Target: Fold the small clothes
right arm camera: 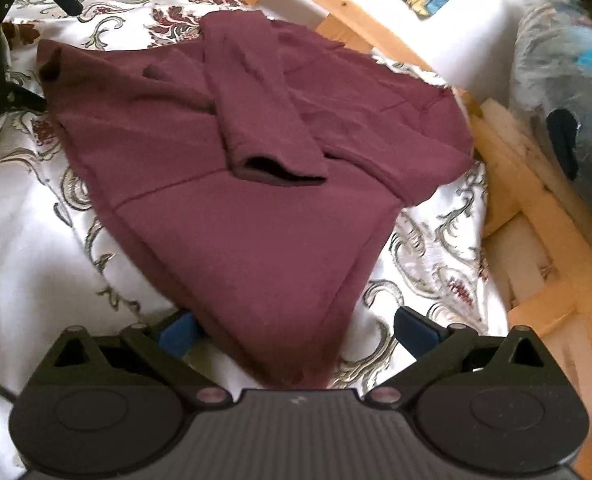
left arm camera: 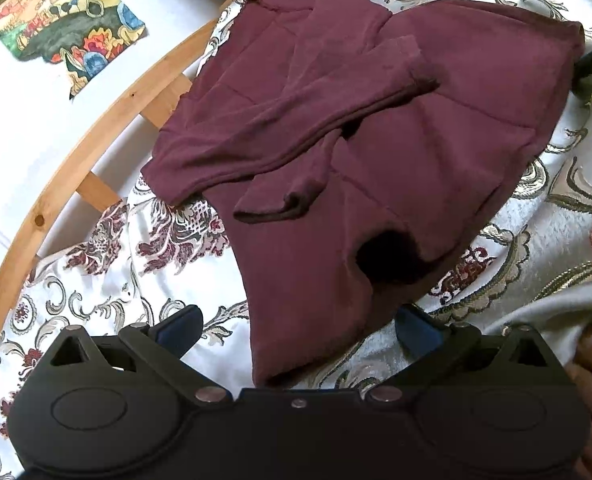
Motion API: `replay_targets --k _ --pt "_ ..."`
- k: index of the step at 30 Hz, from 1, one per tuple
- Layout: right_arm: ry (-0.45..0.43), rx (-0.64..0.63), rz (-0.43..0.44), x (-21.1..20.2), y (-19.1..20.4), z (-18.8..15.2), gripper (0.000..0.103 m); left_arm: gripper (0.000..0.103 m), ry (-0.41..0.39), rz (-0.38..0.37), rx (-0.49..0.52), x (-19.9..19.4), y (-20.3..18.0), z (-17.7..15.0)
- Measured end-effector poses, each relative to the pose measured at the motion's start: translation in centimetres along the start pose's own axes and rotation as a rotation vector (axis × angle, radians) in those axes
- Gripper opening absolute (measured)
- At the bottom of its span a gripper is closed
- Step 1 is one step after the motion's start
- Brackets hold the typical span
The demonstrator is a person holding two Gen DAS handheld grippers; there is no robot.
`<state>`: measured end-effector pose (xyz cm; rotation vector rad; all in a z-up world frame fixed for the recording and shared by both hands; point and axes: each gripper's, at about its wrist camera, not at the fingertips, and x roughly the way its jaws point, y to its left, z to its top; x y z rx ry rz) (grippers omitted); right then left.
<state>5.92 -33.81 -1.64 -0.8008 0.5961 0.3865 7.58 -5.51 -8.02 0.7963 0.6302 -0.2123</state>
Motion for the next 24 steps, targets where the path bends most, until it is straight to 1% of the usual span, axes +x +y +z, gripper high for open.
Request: replay_targets --k 2,3,4,5,7,9,13,15,17,19,21,24 --pt "-0.029 -0.052 -0.041 -0.2 0.6 0.2 0.102 0.103 -0.009 0.007 0.003 -0.1 -0.1 -0.1" --pt "-0.037 -0.077 -0.051 -0.2 1.0 0.3 0.100 0.103 -0.010 0.008 0.001 -0.1 -0.1 -0.2" --pt "-0.040 -0.099 -0.048 -0.2 1.3 0.4 0.094 0.103 -0.010 0.008 -0.001 -0.1 -0.1 -0.2" --pt "-0.041 -0.109 -0.037 -0.3 1.6 0.5 0.091 0.103 -0.009 0.007 -0.003 -0.1 -0.1 -0.2" --pt "-0.040 -0.102 -0.001 -0.4 1.5 0.5 0.077 0.103 -0.010 0.005 -0.002 -0.1 0.0 -0.2" --pt "-0.039 -0.079 0.034 -0.7 1.2 0.6 0.072 0.103 -0.010 0.002 -0.003 -0.1 0.1 -0.1" --pt "-0.055 0.016 0.129 -2.2 -0.5 0.0 0.072 0.103 -0.013 -0.005 0.002 -0.1 0.3 -0.1" --pt "-0.080 0.056 0.131 -3.1 -1.5 -0.2 0.072 0.102 -0.016 -0.006 0.015 -0.1 0.3 -0.1" --pt "-0.104 0.101 0.122 -3.7 -2.3 -0.4 0.071 0.097 -0.028 -0.013 0.028 -0.2 0.3 0.0" --pt "-0.102 0.133 0.108 -3.8 -2.9 -0.6 0.059 0.082 -0.052 -0.026 0.032 -0.6 0.3 0.0" --pt "-0.077 0.116 0.107 -3.5 -2.8 -0.7 0.054 0.078 -0.060 -0.028 0.053 -0.8 0.1 0.1" --pt "-0.046 0.071 0.142 -3.1 -2.1 -0.8 0.052 0.066 -0.073 -0.031 0.071 -0.9 -0.3 0.1"
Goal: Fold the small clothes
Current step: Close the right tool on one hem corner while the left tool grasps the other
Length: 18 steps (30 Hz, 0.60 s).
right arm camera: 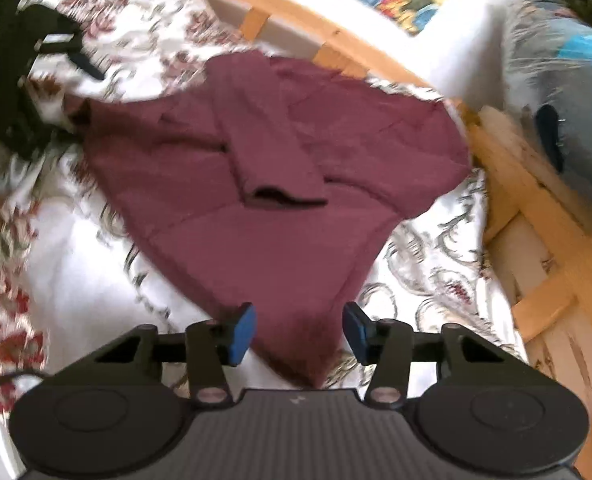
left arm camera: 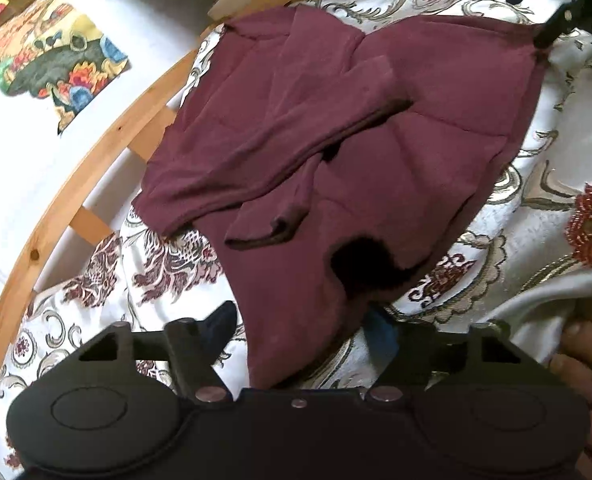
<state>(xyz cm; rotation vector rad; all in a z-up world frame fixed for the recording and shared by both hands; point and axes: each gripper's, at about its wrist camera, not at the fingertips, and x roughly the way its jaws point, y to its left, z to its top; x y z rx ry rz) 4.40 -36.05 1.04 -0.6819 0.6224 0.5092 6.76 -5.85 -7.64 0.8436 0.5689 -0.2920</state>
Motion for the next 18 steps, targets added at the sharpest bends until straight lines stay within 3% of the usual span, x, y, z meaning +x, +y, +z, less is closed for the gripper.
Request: replay_targets --k 6,8,10,12,18 --pt "0.023 -0.040 -0.003 1.0 1.6 0.3 0.050 0.054 0.007 -0.023 -0.022 0.0 -0.1 0.0" --pt "0.022 -0.033 -0.004 1.2 1.8 0.5 0.040 0.049 0.005 -0.028 -0.019 0.0 -0.1 0.1" --pt "0.022 -0.035 -0.008 1.2 2.0 0.6 0.019 0.040 0.004 -0.037 -0.014 0.0 -0.2 0.1" --pt "0.030 -0.027 -0.023 1.2 1.8 0.6 0.008 0.034 0.004 -0.045 -0.014 0.0 -0.3 0.1" --pt "0.071 0.213 -0.129 0.6 -2.2 0.0 0.003 0.025 0.004 -0.052 -0.009 0.0 -0.4 -0.1"
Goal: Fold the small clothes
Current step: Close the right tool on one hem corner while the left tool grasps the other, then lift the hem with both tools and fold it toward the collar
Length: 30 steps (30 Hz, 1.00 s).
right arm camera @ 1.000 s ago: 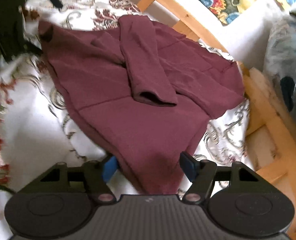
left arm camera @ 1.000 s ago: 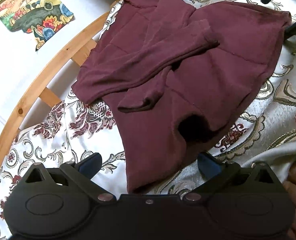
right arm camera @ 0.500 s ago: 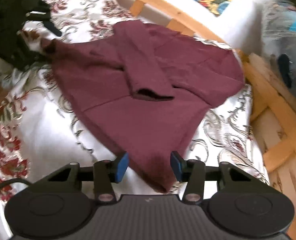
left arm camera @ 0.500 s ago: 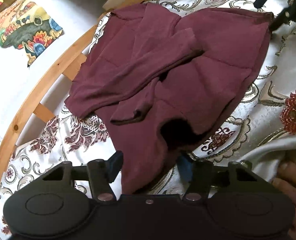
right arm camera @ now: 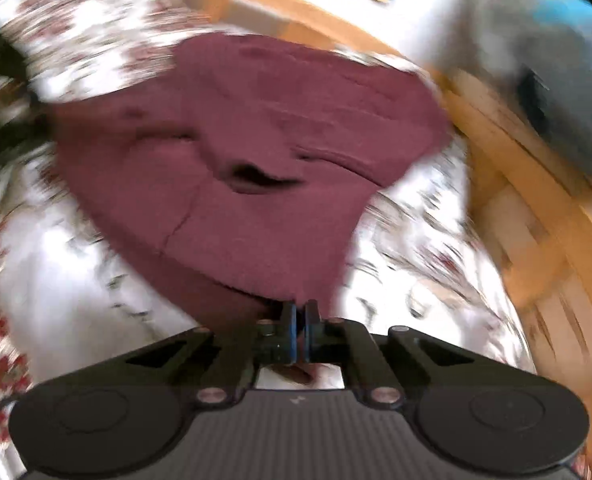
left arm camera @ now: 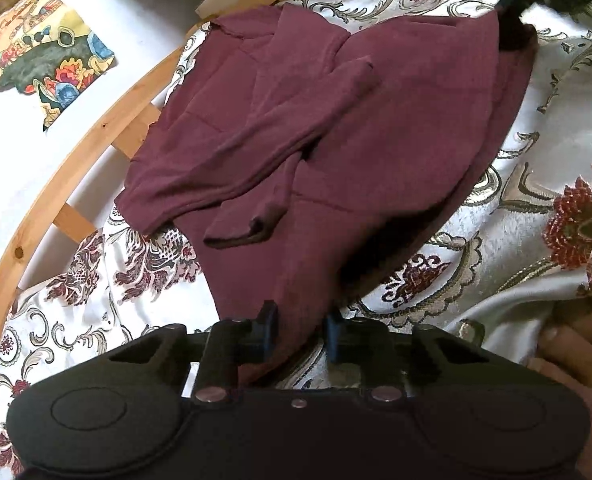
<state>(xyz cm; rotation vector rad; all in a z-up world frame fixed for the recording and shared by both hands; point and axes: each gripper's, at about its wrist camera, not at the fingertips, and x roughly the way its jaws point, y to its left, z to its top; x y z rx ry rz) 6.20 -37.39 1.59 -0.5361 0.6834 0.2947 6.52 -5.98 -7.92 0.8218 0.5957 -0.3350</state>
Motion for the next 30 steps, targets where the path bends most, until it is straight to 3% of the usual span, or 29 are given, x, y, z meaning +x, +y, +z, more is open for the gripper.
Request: replay_targets --k 4,7,10,12,14,15,16,21,25,28,29,30 --pt "0.017 0.082 -0.006 -0.4 -1.6 -0.5 0.003 0.022 0.001 -0.004 0.017 -0.1 0.1 -0.1" --pt "0.051 0.016 0.017 -0.2 -0.7 -1.1 0.002 0.022 0.003 -0.002 0.017 -0.1 0.1 0.0" --pt "0.063 0.009 0.084 -0.1 -0.5 -1.4 0.003 0.026 0.004 0.008 0.010 0.0 0.1 0.0" --pt "0.053 0.009 0.082 -0.2 -0.5 -1.4 0.005 0.029 0.004 0.016 0.009 0.0 0.1 -0.1" --pt "0.040 0.009 0.084 -0.4 -0.6 -1.2 0.023 0.032 0.003 0.025 0.014 0.0 0.2 -0.1" --pt "0.037 0.004 0.081 -0.4 -0.5 -1.2 0.042 0.032 0.002 0.026 0.015 0.0 0.2 -0.2" --pt "0.037 -0.007 0.084 -0.5 -0.3 -1.3 0.053 0.032 0.003 0.025 0.016 0.0 0.3 -0.2" --pt "0.043 -0.082 0.131 -0.6 0.9 -1.4 0.058 0.017 0.002 0.027 -0.028 -0.1 1.2 -0.3" --pt "0.009 -0.084 0.101 -0.8 1.1 -1.2 0.057 0.013 0.014 0.025 -0.054 -0.1 1.9 -0.7" --pt "-0.060 -0.075 0.079 -0.8 1.2 -0.9 0.048 0.012 0.017 0.022 -0.059 -0.2 1.9 -1.0" --pt "-0.080 -0.094 0.073 -0.9 1.5 -0.7 0.042 0.012 0.017 0.021 -0.063 -0.2 1.9 -1.0" --pt "-0.098 -0.128 0.074 -0.9 2.1 -0.6 0.025 0.012 0.017 0.021 -0.066 -0.3 1.9 -1.1"
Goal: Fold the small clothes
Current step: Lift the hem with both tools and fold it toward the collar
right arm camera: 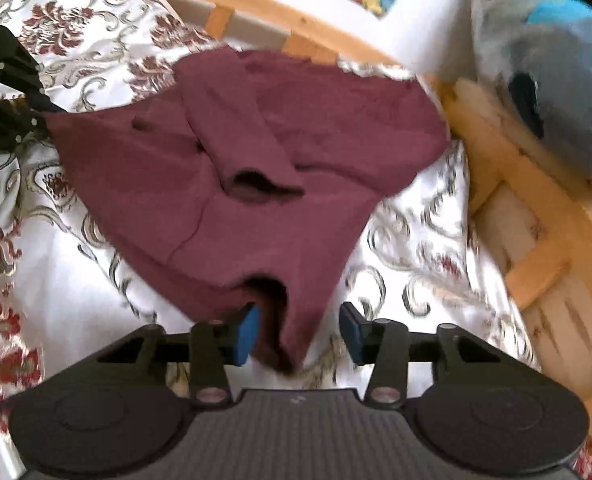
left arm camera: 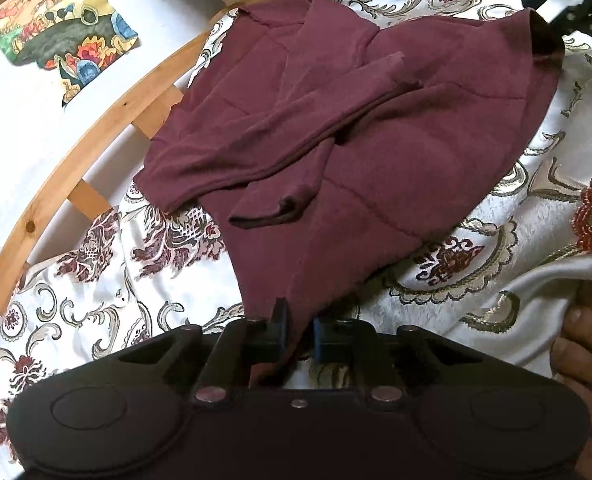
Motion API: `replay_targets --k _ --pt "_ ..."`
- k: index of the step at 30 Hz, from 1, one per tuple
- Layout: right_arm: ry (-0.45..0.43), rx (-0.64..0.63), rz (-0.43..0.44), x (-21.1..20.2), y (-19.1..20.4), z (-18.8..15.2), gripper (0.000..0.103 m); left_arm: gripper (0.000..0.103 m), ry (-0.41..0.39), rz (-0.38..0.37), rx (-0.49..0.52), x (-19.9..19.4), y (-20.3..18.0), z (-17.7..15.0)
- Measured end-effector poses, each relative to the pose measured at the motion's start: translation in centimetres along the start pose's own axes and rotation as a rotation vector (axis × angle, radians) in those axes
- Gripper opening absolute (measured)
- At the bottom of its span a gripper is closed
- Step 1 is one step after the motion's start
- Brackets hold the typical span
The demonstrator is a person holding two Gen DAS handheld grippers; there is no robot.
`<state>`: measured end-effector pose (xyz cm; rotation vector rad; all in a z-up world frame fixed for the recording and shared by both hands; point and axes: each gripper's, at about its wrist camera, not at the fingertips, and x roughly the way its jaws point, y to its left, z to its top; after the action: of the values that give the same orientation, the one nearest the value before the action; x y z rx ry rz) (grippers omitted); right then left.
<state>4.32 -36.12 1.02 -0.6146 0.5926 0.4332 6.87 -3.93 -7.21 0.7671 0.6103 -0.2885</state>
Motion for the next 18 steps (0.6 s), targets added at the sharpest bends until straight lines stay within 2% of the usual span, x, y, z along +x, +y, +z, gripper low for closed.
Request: replay_targets --k 1,3,5,11,12,16,18 --pt "-0.001 -0.035 0.021 0.1 0.5 0.1 0.003 0.012 -0.001 0.000 -0.004 0.0 0.0 0.0" --pt "0.033 -0.084 0.114 0.0 1.3 0.2 0.003 0.012 -0.005 0.001 -0.011 -0.1 0.2 -0.1" --pt "0.053 -0.126 0.160 -0.4 2.0 -0.1 0.003 0.012 0.000 0.010 -0.017 -0.1 0.5 -0.3" --pt "0.070 -0.143 0.189 -0.6 2.1 -0.4 0.004 0.012 0.024 0.011 -0.039 0.0 1.2 -0.7" --pt "0.074 -0.148 0.189 -0.4 2.2 -0.4 0.008 0.011 0.025 0.011 -0.043 0.0 1.2 -0.7" --pt "0.081 -0.192 0.185 -0.2 2.9 -0.7 0.040 0.011 0.030 0.007 -0.084 0.2 1.6 -0.5" --pt "0.084 -0.206 0.166 -0.1 3.2 -0.8 0.045 0.011 0.034 0.003 -0.115 0.3 2.2 -0.3"
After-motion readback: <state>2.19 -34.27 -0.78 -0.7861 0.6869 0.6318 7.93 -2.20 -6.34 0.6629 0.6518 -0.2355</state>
